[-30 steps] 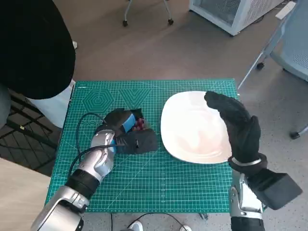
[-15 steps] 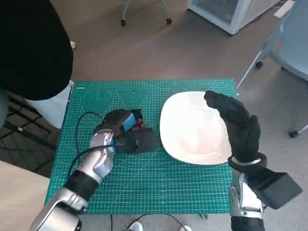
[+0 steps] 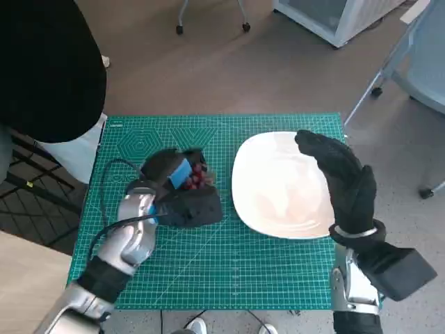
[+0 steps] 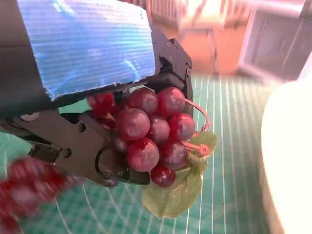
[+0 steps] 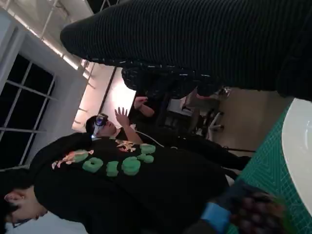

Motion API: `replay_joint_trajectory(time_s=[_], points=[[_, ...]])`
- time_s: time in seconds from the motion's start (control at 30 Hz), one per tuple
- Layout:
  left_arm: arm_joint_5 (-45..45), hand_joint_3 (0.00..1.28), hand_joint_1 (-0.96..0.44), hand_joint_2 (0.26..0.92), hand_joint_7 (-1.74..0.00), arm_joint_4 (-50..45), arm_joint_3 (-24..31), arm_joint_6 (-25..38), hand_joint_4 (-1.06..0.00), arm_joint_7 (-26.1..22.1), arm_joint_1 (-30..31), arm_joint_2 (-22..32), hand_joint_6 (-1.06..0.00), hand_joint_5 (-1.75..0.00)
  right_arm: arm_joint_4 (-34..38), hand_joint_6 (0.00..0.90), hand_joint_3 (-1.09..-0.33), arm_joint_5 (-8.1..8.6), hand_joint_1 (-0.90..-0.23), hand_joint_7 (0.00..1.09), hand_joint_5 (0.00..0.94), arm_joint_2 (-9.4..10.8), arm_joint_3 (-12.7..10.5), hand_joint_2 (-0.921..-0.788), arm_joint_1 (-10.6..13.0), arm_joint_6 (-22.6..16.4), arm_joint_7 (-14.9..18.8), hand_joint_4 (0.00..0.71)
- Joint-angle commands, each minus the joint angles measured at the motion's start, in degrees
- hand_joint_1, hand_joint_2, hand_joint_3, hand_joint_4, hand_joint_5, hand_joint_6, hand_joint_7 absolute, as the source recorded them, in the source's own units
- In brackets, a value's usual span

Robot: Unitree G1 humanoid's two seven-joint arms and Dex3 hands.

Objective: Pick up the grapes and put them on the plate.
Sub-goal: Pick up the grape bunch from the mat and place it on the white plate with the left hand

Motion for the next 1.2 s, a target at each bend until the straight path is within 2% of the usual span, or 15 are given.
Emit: replay_joint_trajectory(time_s=[0.03, 0.3, 0.7, 1.03, 1.2], points=[[1.6, 0.19, 0.0, 0.921, -1.3, -7.61, 1.74, 0.5, -0.52, -0.31, 2.26, 1.4, -0.52, -1.33, 0.57, -0.001, -0.766, 0.3, -0.663, 0.45, 0.0, 0.25, -0.01, -0.921, 0.36, 0.26, 0.25, 0.32], [2.51, 0.16, 0.0, 0.92, -1.28, -15.72, 4.04, -0.99, -0.54, 0.13, 5.28, 2.4, -0.55, -1.31, 0.77, -0.001, -0.765, 0.46, -0.664, 0.45, 0.001, 0.17, -0.17, -0.921, 0.3, 0.07, 0.35, 0.32], [2.16, 0.12, 0.0, 0.92, -1.23, -15.0, 5.63, -5.57, -0.59, 1.94, 5.51, 1.82, -0.59, -1.26, 1.11, -0.001, -0.764, 0.24, -0.669, 0.45, 0.001, 0.16, -0.44, -0.921, 0.16, -0.41, 0.05, 0.321], [2.66, 0.18, 0.0, 0.92, -1.29, -13.1, 3.99, -4.92, -0.53, -1.17, 1.08, -1.3, -0.54, -1.33, 1.04, -0.001, -0.762, 0.73, -0.67, 0.45, 0.001, -0.04, -0.92, -0.921, 0.08, -0.29, 0.18, 0.321], [3.93, 0.17, 0.0, 0.916, -1.27, -11.5, 1.87, -3.81, -0.55, -2.87, -2.81, -3.89, -0.55, -1.31, 0.11, -0.001, -0.76, 1.26, -0.67, 0.45, 0.002, -0.29, -1.21, -0.921, 0.43, 0.06, 0.3, 0.323]])
